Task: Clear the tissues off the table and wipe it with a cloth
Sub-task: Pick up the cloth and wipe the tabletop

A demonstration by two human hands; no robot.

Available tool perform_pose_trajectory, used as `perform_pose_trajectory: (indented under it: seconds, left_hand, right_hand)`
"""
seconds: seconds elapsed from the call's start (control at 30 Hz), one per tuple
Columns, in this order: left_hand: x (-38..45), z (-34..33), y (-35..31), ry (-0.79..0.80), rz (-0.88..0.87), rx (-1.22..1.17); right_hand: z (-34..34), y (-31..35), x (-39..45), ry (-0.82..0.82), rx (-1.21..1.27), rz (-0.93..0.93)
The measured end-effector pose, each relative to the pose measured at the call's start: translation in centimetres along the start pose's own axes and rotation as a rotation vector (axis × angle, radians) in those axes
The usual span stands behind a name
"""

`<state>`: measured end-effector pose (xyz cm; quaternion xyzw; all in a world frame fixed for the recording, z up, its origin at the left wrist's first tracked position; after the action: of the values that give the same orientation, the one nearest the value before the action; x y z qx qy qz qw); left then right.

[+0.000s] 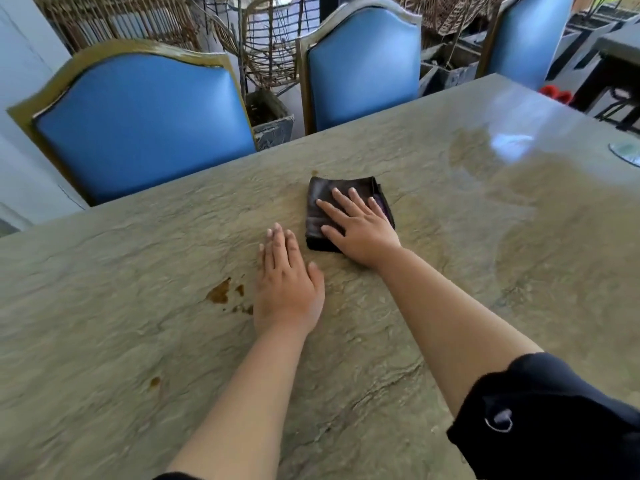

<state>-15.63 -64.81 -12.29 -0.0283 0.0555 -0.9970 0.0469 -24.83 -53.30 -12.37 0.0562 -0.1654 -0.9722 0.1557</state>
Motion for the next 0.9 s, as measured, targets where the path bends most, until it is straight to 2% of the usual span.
perform_pose_trajectory:
  seconds: [0.07, 0.17, 0.23, 0.33, 0.47, 0.57, 0.63, 0.7, 0.77, 0.83, 0.9]
  left_hand:
    - [-0.2, 0.0, 0.0, 0.009, 0.014, 0.011]
    - [-0.2, -0.1, 0.0, 0.02, 0.016, -0.009]
    - [-0.1, -0.1, 0.0, 0.02, 0.013, 0.0]
    - [-0.1, -0.1, 0.0, 0.003, 0.011, 0.043]
    - [-0.1, 0.0, 0.1, -0.005, 0.022, 0.039]
    - [-0.1, 0.1, 0.4, -0.007, 0.042, 0.017]
    - [-0.1, -0.1, 0.4, 0.001, 0.035, 0.028]
    - [-0.1, -0.2, 0.4, 0.001, 0.029, 0.038]
    - [0.0, -0.1, 0.4, 0.0, 0.028, 0.038]
    - [0.0, 0.0, 0.3, 0.0, 0.024, 0.023]
    - [0.0, 0.0, 0.2, 0.01, 0.019, 0.006]
  right_hand:
    - [0.7, -1.8, 0.5, -0.038, 0.003, -0.034]
    - [1.1, -4.3, 2.9, -0.097, 0.02, -0.352]
    - [0.8, -3.9, 4.8, -0.081, 0.05, -0.475]
    - [0.1, -0.8, 7.6, -0.023, 0.042, -0.337]
    - [-1.2, 4.2, 7.0, 0.071, -0.045, 0.047]
    - [-1.0, 3.2, 4.1, 0.115, -0.06, 0.213]
    - [0.1, -0.6, 2.4, 0.075, -0.042, 0.098]
    - [0.9, -4.0, 0.4, 0.007, -0.031, -0.135]
    - [0.5, -4.1, -1.3, -0.016, -0.013, -0.295]
    - [-0.3, -1.5, -2.6, -0.004, 0.005, -0.28]
    - [-1.1, 1.2, -4.6, 0.015, 0.004, -0.148]
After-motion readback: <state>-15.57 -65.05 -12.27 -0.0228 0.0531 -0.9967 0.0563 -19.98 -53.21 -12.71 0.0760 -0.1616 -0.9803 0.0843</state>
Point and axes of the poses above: each hand's wrist, its own x-axis towards the middle knuckle, its own z-axis out of the back of the hand, y = z × x, the point moved 9 cm from there along x, towards the middle knuckle, and after that the axes turned 7 degrees about x, right-handed, at the moved point
